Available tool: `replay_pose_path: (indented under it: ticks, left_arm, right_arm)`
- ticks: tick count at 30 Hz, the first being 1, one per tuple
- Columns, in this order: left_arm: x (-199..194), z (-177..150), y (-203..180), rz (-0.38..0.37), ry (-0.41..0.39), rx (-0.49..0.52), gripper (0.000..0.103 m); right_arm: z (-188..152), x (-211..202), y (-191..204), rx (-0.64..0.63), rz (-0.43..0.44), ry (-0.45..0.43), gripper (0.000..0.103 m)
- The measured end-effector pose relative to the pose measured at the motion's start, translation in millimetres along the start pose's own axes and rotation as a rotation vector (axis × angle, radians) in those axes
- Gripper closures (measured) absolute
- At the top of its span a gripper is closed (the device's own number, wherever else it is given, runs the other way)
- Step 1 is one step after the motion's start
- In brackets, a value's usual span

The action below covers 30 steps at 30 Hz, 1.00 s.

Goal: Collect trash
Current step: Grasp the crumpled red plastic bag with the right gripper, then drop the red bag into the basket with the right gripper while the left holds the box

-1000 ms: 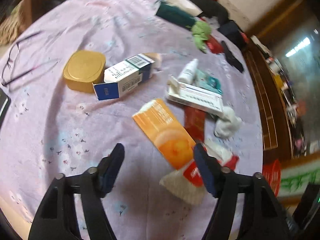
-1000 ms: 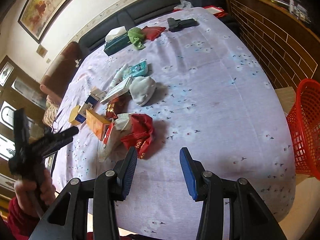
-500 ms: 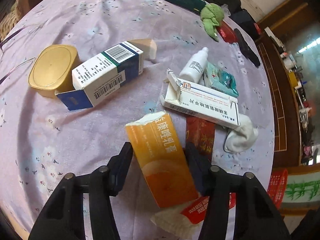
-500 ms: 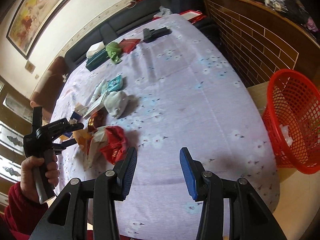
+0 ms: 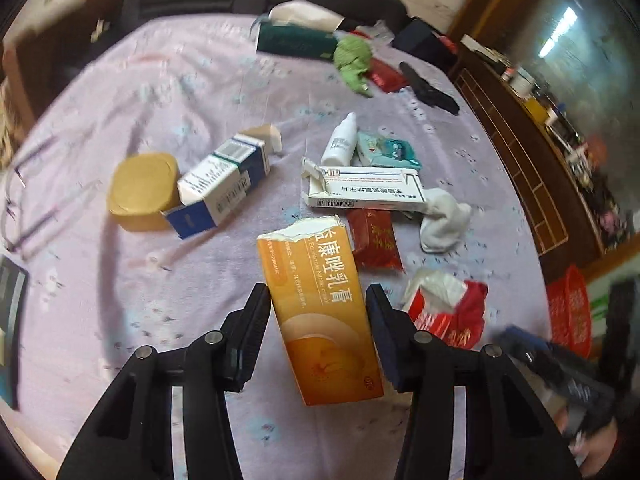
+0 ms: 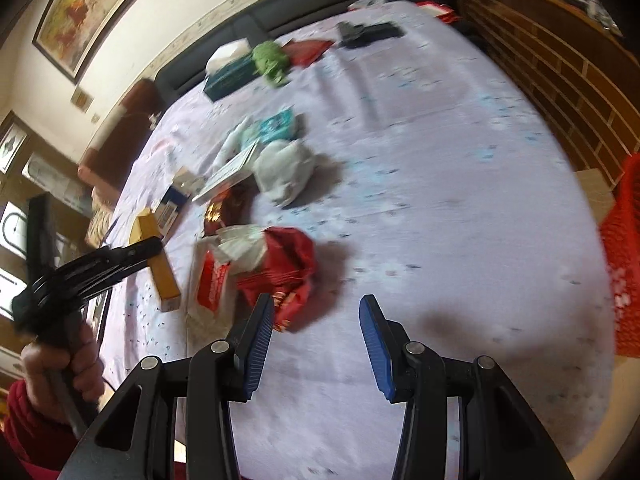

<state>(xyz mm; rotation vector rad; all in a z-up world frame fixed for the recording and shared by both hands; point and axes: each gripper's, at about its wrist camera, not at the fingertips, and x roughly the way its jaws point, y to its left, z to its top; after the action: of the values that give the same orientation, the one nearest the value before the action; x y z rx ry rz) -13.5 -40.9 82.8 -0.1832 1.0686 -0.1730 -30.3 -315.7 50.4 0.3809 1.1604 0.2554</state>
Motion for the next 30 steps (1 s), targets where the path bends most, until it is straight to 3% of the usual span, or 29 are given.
replay_pose_path:
  ticks: [3, 6, 9, 17, 30]
  left_arm:
    - [-13, -9, -4, 0.019, -0.028, 0.061, 0.055]
    - [-19, -12, -6, 0.027, -0.04, 0.094, 0.055]
    - [-22, -15, -8, 0.039, -0.053, 0.12, 0.055]
    - [-23, -16, -39, -0.002, -0.083, 0.182, 0.055]
    - [-25, -27, -110, -0.05, -0.118, 0.32, 0.055]
  right_arm:
    - [4, 23, 6, 0.019, 0.013, 0.032, 0.056]
    - [4, 39, 13, 0.022, 0.023, 0.058, 0.072]
    - [1, 50, 14, 0.047, 0.028, 0.082, 0.096]
    - [-4, 14, 20, 0.008, -0.012, -0.022, 0.1]
    - [-16, -52, -17, 0.051, -0.054, -0.144, 0.1]
